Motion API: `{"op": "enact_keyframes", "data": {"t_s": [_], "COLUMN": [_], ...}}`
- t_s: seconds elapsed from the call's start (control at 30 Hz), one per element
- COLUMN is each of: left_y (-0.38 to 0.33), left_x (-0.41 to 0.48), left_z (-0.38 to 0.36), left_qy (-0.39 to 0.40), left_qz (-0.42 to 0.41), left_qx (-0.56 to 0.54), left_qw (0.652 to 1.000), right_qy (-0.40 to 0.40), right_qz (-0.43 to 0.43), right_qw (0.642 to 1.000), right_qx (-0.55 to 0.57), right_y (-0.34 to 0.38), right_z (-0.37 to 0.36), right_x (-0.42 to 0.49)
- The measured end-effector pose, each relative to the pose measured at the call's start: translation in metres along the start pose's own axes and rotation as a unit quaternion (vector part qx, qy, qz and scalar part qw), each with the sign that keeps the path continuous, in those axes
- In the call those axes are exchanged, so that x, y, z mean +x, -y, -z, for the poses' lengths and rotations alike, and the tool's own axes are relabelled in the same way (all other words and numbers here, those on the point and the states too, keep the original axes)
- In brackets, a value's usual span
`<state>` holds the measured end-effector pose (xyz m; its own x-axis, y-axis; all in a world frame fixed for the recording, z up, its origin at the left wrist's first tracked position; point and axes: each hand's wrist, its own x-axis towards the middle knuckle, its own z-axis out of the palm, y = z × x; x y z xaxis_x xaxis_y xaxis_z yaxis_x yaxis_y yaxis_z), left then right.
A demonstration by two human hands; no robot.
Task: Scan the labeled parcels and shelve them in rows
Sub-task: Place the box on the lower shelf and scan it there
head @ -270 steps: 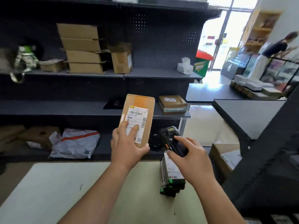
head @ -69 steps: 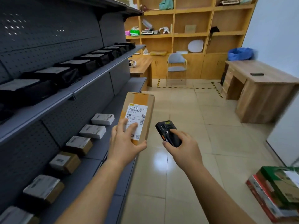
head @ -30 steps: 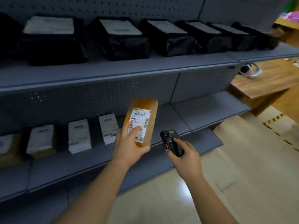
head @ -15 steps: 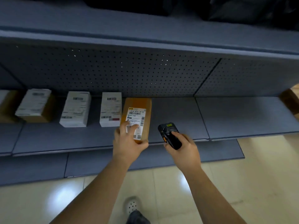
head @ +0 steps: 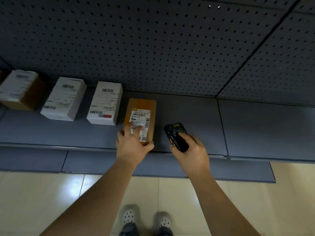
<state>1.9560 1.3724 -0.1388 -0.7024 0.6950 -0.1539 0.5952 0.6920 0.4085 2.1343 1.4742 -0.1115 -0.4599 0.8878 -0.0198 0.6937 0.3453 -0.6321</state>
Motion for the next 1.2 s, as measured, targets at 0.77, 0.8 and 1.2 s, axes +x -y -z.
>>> {"op": "enact_keyframes", "data": {"t_s": [0.77,0.8,1.2], "left_y": [-0.027,-0.026,0.016], "left_x": [0.06,0.052,-0.139], "left_z": [-0.019,-0.01,0.215], "left_qy": [-0.018,-0.027,-0.155], "left_qz": [-0.034,-0.053,-0.13], "left_qx": [0.021,0.016,-0.032], "left_qw": [0.999,0.998,0.979], "right_qy": [-0.008,0.0,0.067], "right_qz": [0.058,0.062,0.176], "right_qw": [0.997,0.997,0.982], "right_qx": [0.043,0.039,0.032], "right_y": [-0.028,-0.023,0.152], "right_z": [0.011,0.019,0.111], "right_x": [0.033,0.03,-0.068]}}
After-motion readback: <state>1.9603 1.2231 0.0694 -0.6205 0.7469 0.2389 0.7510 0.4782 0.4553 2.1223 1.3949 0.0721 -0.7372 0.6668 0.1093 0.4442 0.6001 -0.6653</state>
